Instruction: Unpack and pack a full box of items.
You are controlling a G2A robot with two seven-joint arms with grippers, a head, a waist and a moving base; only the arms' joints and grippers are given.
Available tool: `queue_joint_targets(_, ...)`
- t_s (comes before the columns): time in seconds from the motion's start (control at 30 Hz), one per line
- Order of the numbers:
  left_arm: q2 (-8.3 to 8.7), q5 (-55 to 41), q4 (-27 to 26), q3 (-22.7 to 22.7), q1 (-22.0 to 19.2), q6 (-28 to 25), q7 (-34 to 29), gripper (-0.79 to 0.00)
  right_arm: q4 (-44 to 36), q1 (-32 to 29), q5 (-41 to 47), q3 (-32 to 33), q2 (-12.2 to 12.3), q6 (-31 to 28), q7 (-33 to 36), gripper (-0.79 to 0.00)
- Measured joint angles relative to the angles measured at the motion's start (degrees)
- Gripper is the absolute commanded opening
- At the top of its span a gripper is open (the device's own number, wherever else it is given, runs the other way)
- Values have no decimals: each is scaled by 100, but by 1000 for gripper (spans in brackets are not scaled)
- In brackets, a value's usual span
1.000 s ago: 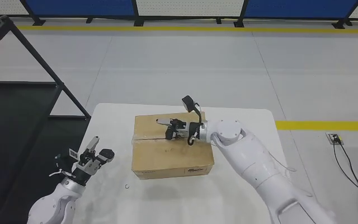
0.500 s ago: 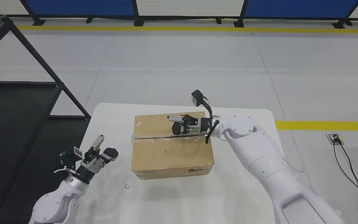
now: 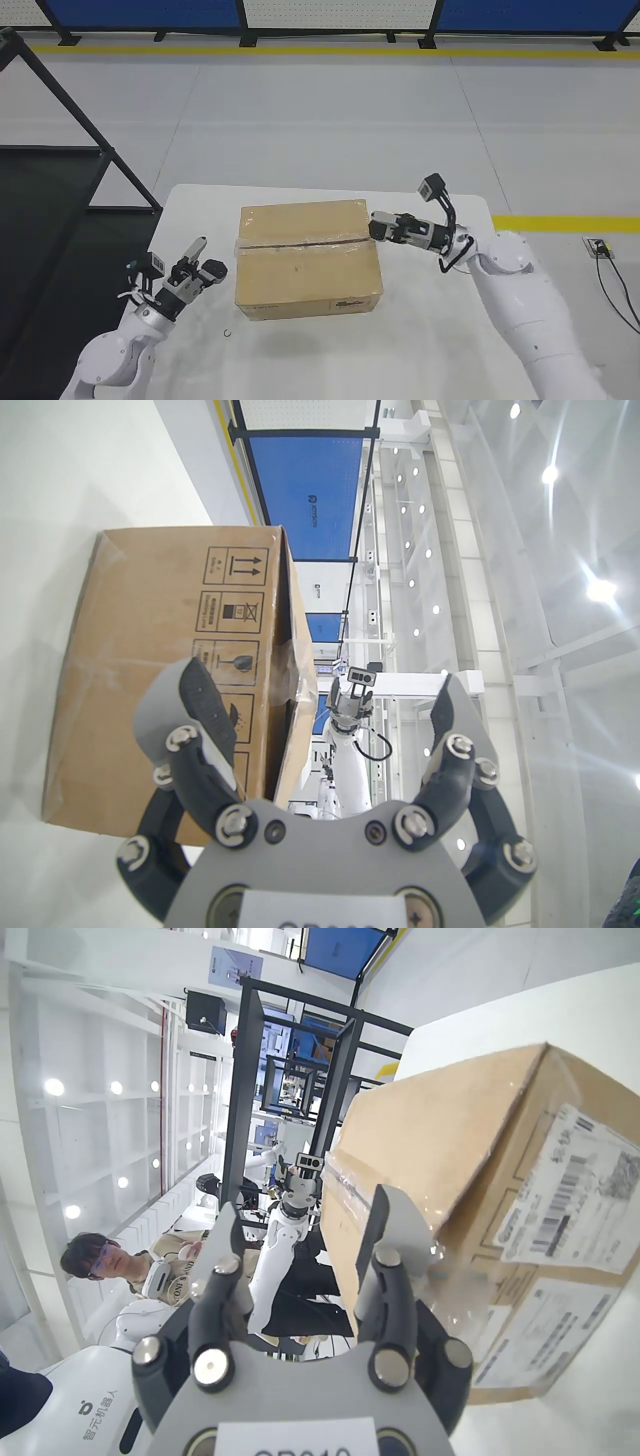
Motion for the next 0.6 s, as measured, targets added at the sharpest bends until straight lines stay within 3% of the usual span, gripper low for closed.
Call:
queue_joint_targets(0.2, -7, 83, -19, 93, -34, 27, 60, 0, -743, -498, -215, 222, 133, 514, -170, -785)
queue_joint_targets(0.6, -5, 121, -54, 115, -19, 73, 147, 0, -135, -259, -456, -30, 118, 802, -523, -785)
